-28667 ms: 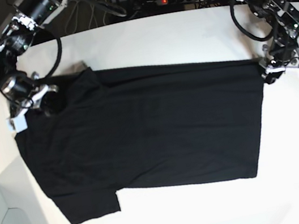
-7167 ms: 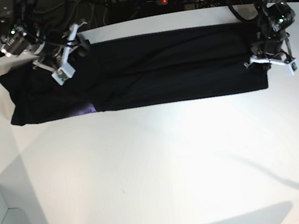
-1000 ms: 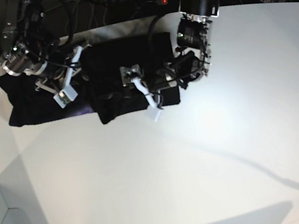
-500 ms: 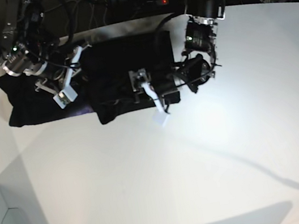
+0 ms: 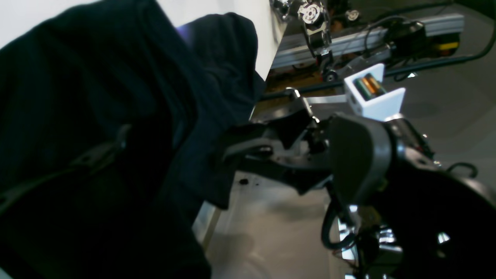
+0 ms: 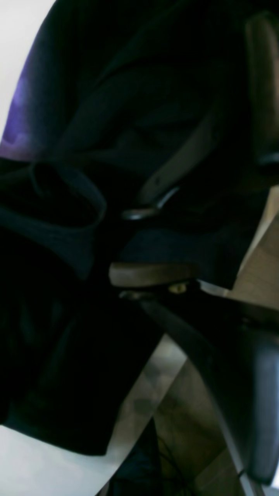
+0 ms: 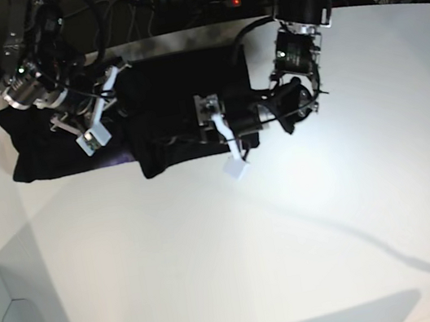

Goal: Fold the T-shirt properly

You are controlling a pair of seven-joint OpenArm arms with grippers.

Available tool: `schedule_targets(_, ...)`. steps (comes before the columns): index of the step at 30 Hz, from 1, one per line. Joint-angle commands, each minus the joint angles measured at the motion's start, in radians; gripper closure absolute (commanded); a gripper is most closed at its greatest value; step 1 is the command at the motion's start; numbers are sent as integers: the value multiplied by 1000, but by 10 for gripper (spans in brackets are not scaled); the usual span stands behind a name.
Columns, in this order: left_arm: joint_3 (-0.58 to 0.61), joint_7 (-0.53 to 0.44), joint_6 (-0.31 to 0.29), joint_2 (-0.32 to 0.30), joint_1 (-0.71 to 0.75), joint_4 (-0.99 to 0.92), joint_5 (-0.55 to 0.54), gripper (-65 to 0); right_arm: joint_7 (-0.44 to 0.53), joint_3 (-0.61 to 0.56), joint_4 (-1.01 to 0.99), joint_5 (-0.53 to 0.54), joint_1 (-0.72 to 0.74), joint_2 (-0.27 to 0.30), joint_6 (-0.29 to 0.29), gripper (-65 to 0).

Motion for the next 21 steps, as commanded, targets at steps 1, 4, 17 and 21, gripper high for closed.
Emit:
schedule_targets(1, 0, -2, -6, 2, -21, 11, -36, -626, 17, 3, 17, 19, 5, 1, 18, -150)
schedule_targets(4, 3, 4, -1, 15, -42, 10, -36, -626, 17, 3, 17, 19, 5, 0, 18, -150)
schedule_targets(17, 25, -4, 2, -33, -70, 19, -27, -626, 17, 3, 17, 18, 19, 1, 18, -150)
schedule_targets(21, 5, -7, 2, -88, -45, 30, -29, -626, 17, 3, 11, 18, 20, 1, 18, -150)
